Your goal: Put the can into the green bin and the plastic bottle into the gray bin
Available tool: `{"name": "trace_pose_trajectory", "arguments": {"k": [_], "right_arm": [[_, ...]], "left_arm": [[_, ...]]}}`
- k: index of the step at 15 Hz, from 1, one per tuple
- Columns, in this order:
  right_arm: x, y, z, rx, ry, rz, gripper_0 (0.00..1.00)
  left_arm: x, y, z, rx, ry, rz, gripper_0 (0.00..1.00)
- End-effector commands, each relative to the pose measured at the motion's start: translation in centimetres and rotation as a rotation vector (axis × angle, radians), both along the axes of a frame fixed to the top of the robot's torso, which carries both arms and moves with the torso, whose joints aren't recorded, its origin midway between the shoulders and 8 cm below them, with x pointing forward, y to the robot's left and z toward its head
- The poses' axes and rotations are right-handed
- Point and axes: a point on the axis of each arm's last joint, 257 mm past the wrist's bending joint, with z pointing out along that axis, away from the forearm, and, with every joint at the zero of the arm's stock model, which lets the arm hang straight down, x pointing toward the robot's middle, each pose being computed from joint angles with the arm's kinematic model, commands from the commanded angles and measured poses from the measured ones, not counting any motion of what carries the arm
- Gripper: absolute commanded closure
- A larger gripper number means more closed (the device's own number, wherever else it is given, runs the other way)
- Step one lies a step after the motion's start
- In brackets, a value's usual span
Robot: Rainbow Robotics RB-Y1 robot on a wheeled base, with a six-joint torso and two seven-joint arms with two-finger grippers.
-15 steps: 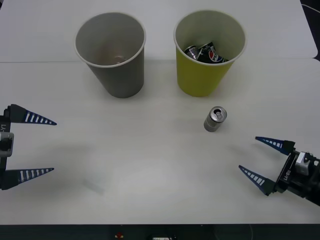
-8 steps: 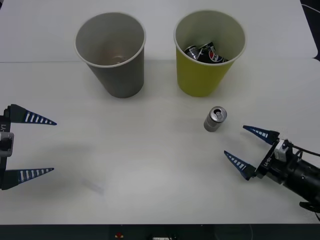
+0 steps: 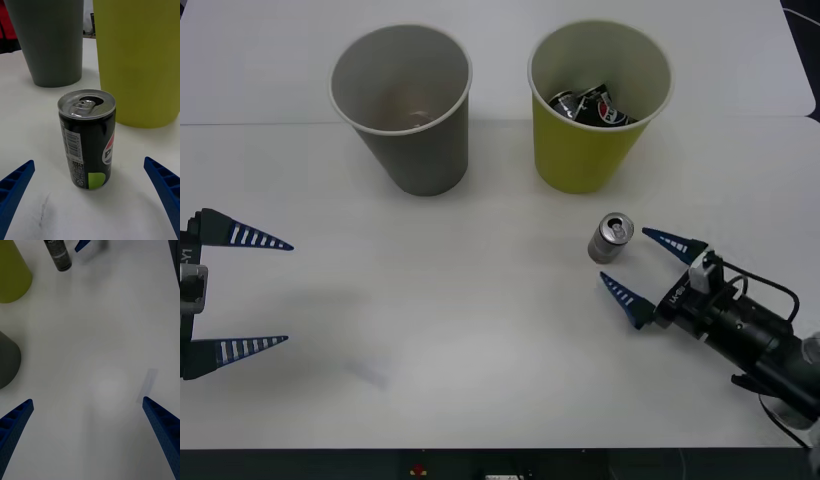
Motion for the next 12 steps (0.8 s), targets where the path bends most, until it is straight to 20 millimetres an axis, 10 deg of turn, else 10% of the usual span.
{"name": "trace_pose_trajectory", "arguments": {"k": [1, 9, 10, 12], "right_arm": [[1.3, 1.2, 0.6, 0.006, -0.009, -0.011, 0.0], [3.4, 4.0, 1.5, 0.028, -0.007, -0.021, 0.0], [3.5, 4.2, 1.6, 0.029, -0.008, -0.021, 0.09], [3.7, 4.6, 1.7, 0.043, -0.006, -0.026, 0.9]], "left_arm": [[0.0, 0.0, 0.0, 0.0, 0.0, 0.0, 0.0], [0.0, 0.0, 0.0, 0.0, 0.0, 0.0, 0.0], [0.0, 0.0, 0.0, 0.0, 0.0, 0.0, 0.0], [0.0, 0.0, 0.0, 0.0, 0.0, 0.0, 0.0]]}}
